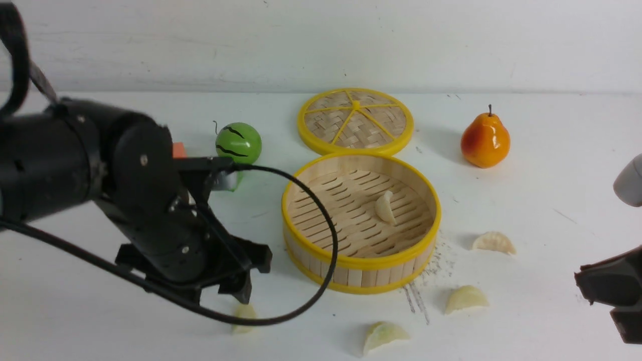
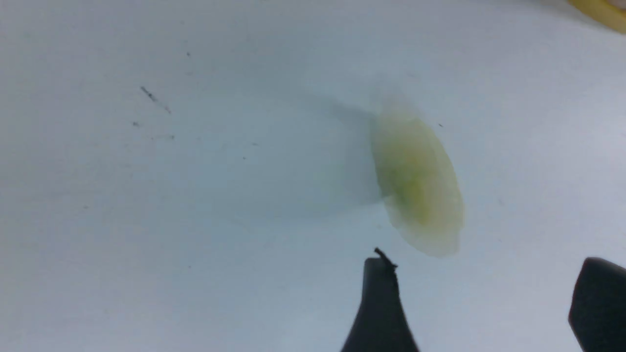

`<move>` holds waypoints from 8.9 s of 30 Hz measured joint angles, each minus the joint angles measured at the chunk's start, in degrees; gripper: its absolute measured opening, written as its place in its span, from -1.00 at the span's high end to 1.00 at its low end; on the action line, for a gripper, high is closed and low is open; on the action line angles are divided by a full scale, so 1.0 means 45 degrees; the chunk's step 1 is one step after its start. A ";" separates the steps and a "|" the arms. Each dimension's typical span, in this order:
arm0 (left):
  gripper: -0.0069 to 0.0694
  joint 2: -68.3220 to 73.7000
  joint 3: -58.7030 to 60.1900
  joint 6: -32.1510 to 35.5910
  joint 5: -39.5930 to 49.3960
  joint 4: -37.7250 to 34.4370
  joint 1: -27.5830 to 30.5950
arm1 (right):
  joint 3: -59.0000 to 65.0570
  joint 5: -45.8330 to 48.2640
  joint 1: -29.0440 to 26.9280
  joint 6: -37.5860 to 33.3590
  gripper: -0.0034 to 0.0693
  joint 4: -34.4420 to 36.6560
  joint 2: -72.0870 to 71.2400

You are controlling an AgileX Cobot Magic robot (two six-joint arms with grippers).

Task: Put the dumplings into the steamer on the white table.
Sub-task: 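Reach for and grasp a dumpling on the table with the left gripper, then place the dumpling into the bamboo steamer basket with the left gripper, then reach for and grasp a dumpling lying on the table beside the steamer, then place the dumpling in the bamboo steamer basket with the right gripper, then reach for and grasp a dumpling lying on the table beside the steamer, then place the dumpling in the bamboo steamer basket with the right gripper, then reach for and grasp a dumpling lying on the table beside the steamer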

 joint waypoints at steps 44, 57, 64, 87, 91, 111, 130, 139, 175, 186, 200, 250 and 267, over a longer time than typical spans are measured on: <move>0.19 0.7658 -0.9485 0.0508 -0.1513 -0.2724 0.0012 | 0.0000 -0.0004 0.0000 0.0000 0.72 -0.0033 0.0000; -0.37 0.7839 -0.9568 0.2143 -0.1333 -0.3226 0.0012 | -0.0052 -0.0009 0.0000 0.0000 0.69 -0.0033 0.0000; -0.48 0.4831 -0.9568 0.2841 0.0674 -0.1860 0.0012 | -0.1710 0.1287 0.0000 -0.0030 0.86 -0.0045 0.0436; 0.86 -0.8769 0.3709 0.1557 0.0354 -0.0065 0.0012 | -0.4266 0.1328 0.3561 -0.4704 0.62 0.0637 0.7726; 0.86 -1.0090 0.4629 0.1557 0.0585 -0.0108 0.0012 | -0.4476 0.0868 0.3561 -0.6747 0.10 0.0507 0.9127; 0.86 -1.2068 0.6253 0.1557 0.0330 -0.0110 0.0012 | -0.4575 -0.1940 0.3561 -0.9116 0.31 -0.0584 1.2651; 0.86 -1.2068 0.6264 0.1557 -0.0126 -0.0098 0.0012 | -0.9413 -0.0571 0.3561 -0.1775 0.45 -0.1860 1.1962; 0.86 -1.2068 0.6264 0.1557 -0.0211 -0.0098 0.0012 | -1.0089 -0.2156 0.3561 0.1262 0.46 -0.2737 1.5117; 0.86 -1.2068 0.6362 0.1557 -0.0112 0.0088 0.0012 | -0.3971 -0.1063 0.0987 -0.6373 -0.61 -0.3094 1.1017; 0.86 -1.2068 0.6767 0.1557 -0.0280 0.0196 0.0012 | -0.3949 -0.1776 0.0987 -0.7171 -0.27 -0.3201 1.2244; 0.86 -1.2068 0.6767 0.1557 -0.0424 0.0235 0.0012 | -0.7848 0.1028 0.1032 -0.4351 0.24 -0.1448 1.1413; 0.83 -1.2068 0.6767 0.1557 -0.0755 0.0287 0.0012 | -1.1133 0.3293 -0.2061 -0.5712 -0.49 -0.2345 1.5803; 0.82 -1.2068 0.6767 0.1557 -0.0748 0.0932 0.0012 | -1.1144 0.2726 -0.1488 -0.6044 0.41 -0.2298 1.6199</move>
